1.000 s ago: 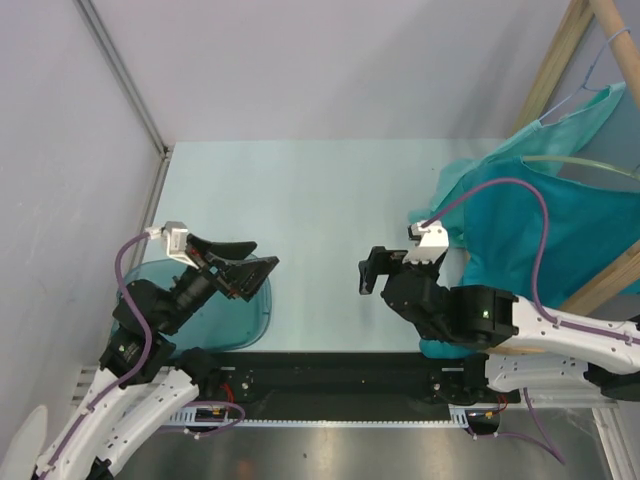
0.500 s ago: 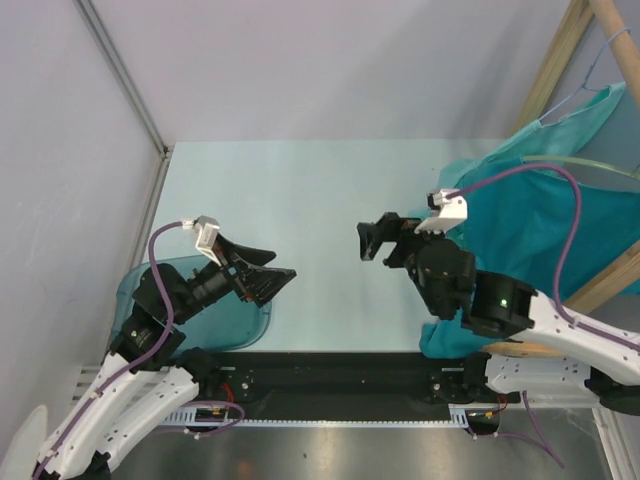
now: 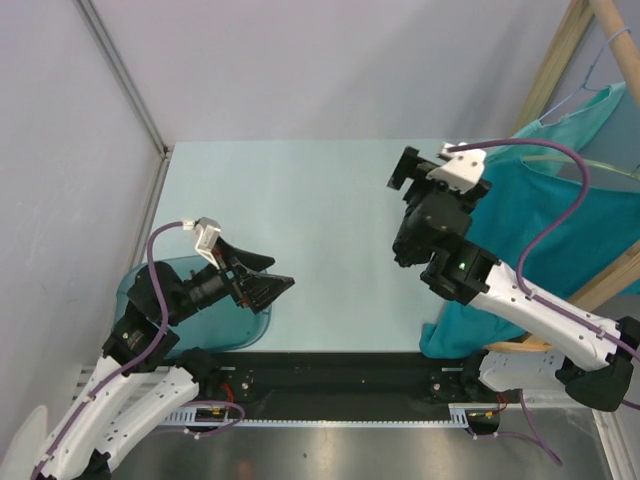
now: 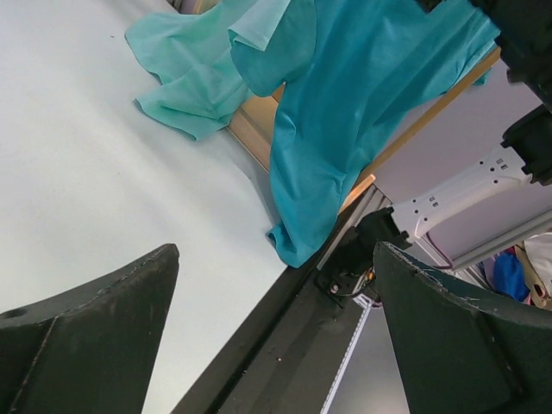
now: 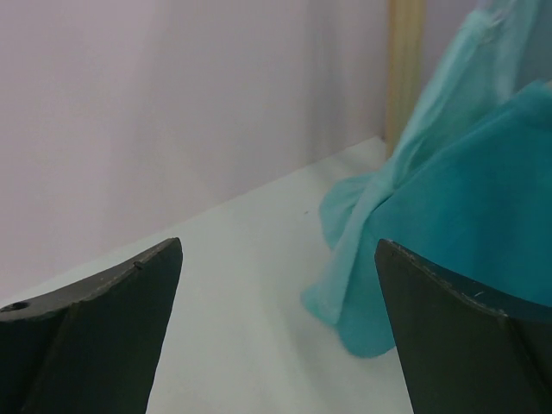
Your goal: Remove the t-shirt from the hanger
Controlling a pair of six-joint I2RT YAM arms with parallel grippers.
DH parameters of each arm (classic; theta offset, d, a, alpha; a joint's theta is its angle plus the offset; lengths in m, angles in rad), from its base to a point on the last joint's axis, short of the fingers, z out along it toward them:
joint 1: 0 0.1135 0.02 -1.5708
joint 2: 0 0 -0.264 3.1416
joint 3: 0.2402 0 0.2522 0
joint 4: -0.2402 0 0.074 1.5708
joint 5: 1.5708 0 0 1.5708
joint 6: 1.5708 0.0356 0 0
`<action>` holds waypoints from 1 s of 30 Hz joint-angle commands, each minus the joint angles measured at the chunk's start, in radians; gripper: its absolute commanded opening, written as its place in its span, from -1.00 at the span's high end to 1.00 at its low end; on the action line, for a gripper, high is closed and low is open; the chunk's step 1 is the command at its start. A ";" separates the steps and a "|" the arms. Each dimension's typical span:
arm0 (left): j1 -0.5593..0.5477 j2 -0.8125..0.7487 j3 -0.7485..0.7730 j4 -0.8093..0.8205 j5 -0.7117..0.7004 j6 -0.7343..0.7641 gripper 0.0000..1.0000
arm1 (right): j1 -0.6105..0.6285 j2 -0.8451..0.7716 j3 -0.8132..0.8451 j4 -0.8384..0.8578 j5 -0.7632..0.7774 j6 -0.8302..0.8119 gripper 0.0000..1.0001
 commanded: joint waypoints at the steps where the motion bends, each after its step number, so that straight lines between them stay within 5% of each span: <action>1: -0.002 0.005 0.008 0.008 0.034 0.010 -1.00 | -0.083 -0.055 -0.026 0.445 0.161 -0.360 -1.00; 19: -0.002 0.128 -0.020 0.107 0.143 -0.082 -0.99 | -0.364 -0.174 0.064 0.300 0.119 -0.404 -0.93; 30: -0.004 0.148 -0.038 0.142 0.164 -0.135 -0.99 | -0.479 -0.176 0.101 0.194 0.021 -0.303 -0.65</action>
